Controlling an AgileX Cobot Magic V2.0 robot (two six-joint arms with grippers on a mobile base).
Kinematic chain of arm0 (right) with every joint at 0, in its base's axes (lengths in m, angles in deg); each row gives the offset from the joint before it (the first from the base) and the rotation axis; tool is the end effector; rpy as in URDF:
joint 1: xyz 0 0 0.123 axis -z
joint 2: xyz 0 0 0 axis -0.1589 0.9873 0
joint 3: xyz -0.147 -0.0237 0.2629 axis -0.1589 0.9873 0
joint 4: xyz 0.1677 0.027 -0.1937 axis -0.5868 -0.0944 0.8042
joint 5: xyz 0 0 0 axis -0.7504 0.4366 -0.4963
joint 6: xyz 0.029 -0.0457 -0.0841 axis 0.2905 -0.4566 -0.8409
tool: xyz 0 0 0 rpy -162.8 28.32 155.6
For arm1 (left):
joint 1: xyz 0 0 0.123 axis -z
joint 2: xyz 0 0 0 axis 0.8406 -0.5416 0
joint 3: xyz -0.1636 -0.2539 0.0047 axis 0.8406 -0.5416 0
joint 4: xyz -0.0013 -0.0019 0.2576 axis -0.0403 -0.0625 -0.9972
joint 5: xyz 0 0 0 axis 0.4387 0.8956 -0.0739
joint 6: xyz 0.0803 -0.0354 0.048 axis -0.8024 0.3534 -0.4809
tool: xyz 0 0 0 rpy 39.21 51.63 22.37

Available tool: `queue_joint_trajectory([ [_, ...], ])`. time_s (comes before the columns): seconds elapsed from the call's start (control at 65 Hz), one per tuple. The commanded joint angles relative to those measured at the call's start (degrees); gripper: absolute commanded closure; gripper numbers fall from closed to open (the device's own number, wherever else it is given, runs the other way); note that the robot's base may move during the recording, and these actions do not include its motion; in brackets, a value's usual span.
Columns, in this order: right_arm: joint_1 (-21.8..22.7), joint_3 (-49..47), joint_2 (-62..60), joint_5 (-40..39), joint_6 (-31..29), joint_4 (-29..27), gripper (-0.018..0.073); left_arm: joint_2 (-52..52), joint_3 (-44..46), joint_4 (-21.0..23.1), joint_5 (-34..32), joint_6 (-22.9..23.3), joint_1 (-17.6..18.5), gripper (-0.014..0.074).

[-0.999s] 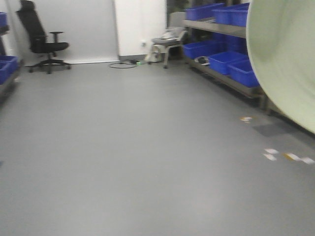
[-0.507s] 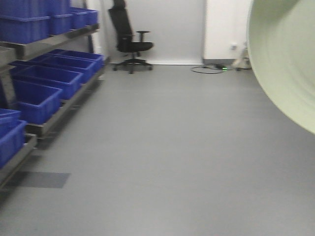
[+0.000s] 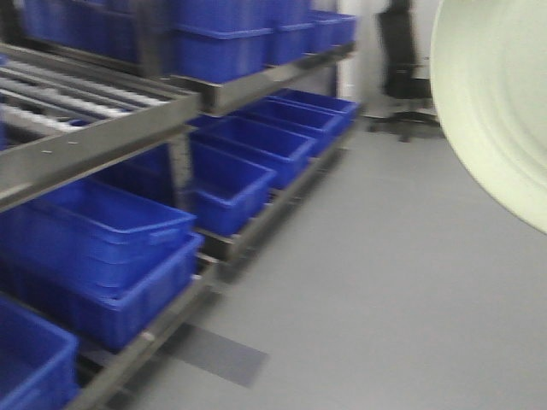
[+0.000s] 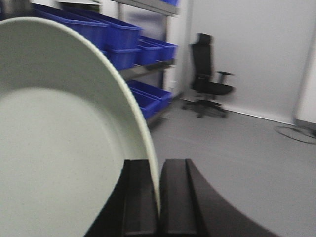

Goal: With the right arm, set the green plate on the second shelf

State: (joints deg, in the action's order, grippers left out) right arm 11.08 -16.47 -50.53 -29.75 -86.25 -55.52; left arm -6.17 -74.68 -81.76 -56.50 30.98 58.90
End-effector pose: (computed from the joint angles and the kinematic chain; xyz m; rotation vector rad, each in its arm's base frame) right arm 0.0464 -0.0018 0.2674 -0.0066 1.4543 -0.0663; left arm 0.0542 -0.0018 0.2045 0.0094 1.5584 -0.0402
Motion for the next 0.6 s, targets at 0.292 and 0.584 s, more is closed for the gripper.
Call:
queue_joint_trajectory([
  [0.292, 0.4, -1.9, 0.7, -6.8, 0.2, -0.5, 0.0503, 0.9, -2.4, 0.5, -4.9, 0.4, 0.5, 0.0466],
  [0.584, 0.4, -1.9, 0.7, -6.8, 0.2, -0.5, 0.0503, 0.9, -2.4, 0.5, -4.9, 0.4, 0.5, 0.0466],
])
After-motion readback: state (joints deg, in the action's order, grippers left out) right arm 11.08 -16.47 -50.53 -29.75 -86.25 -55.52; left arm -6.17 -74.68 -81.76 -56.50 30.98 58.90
